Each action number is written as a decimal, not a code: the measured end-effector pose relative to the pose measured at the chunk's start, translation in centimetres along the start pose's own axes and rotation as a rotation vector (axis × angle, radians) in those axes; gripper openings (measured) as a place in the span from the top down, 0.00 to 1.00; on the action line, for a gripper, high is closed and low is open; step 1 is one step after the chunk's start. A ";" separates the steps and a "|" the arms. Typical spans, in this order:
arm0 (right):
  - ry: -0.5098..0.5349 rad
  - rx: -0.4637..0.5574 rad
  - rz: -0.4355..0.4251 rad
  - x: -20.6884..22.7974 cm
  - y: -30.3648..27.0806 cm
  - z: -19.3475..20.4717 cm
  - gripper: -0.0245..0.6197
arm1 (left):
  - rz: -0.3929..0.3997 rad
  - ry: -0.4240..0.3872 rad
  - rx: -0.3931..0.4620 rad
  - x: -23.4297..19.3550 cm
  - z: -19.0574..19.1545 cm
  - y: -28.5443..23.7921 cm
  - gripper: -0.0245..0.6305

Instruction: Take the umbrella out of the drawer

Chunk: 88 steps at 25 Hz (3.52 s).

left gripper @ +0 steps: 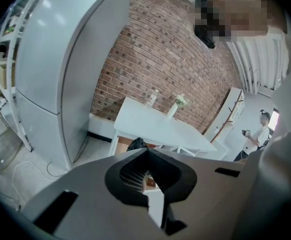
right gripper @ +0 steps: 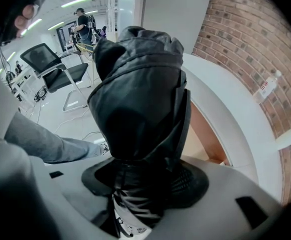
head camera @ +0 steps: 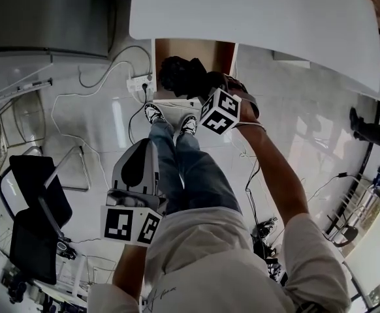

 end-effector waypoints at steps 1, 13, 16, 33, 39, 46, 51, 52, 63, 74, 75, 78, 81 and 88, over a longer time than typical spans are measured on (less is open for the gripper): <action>-0.002 0.002 0.002 0.1 0.3 -0.1 0.57 | 0.001 -0.004 0.002 0.1 -0.1 0.1 0.94; -0.015 0.024 -0.005 0.2 3.7 -0.4 0.57 | 0.006 0.009 0.014 1.9 -1.1 1.2 0.94; -0.022 0.033 -0.003 0.2 4.7 -0.4 0.57 | 0.007 0.001 0.026 2.5 -1.7 1.5 0.94; -0.082 0.102 0.035 -0.6 12.1 -1.1 0.57 | 0.030 -0.060 0.069 4.6 -3.1 3.3 0.94; -0.142 0.164 0.041 -0.3 15.8 -1.1 0.57 | 0.036 -0.090 0.094 5.6 -3.8 3.7 0.94; -0.203 0.199 0.064 0.5 18.9 -1.4 0.57 | 0.027 -0.106 0.120 5.6 -4.9 4.1 0.94; -0.226 0.235 0.085 0.9 20.9 -1.7 0.57 | 0.032 -0.128 0.130 5.9 -5.5 4.2 0.94; -0.229 0.241 0.088 0.9 21.3 -1.7 0.57 | 0.035 -0.132 0.133 6.0 -5.6 4.2 0.94; -0.300 0.307 0.140 1.3 25.9 -0.6 0.57 | 0.056 -0.146 0.157 7.3 -6.1 4.9 0.94; -0.339 0.404 0.207 1.6 30.7 0.1 0.57 | 0.076 -0.165 0.181 9.0 -6.1 5.9 0.94; -0.349 0.415 0.212 1.5 31.0 0.1 0.57 | 0.075 -0.168 0.188 9.0 -6.2 6.0 0.94; -0.376 0.446 0.224 1.6 31.8 0.6 0.57 | 0.072 -0.180 0.207 9.1 -6.6 6.2 0.94; -0.399 0.499 0.242 1.5 32.9 0.9 0.57 | 0.079 -0.202 0.220 9.5 -7.0 6.4 0.94; -0.465 0.587 0.288 0.7 35.6 1.8 0.57 | 0.083 -0.216 0.243 10.3 -7.3 7.0 0.94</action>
Point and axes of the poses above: the fingertips, and each gripper's own axes: y backward along the fingers, x to its right, z out of its underside, the point moved 7 cm from there along y, backward along the fingers, and after that the axes turned 6 degrees about z, right-handed, at the moved point
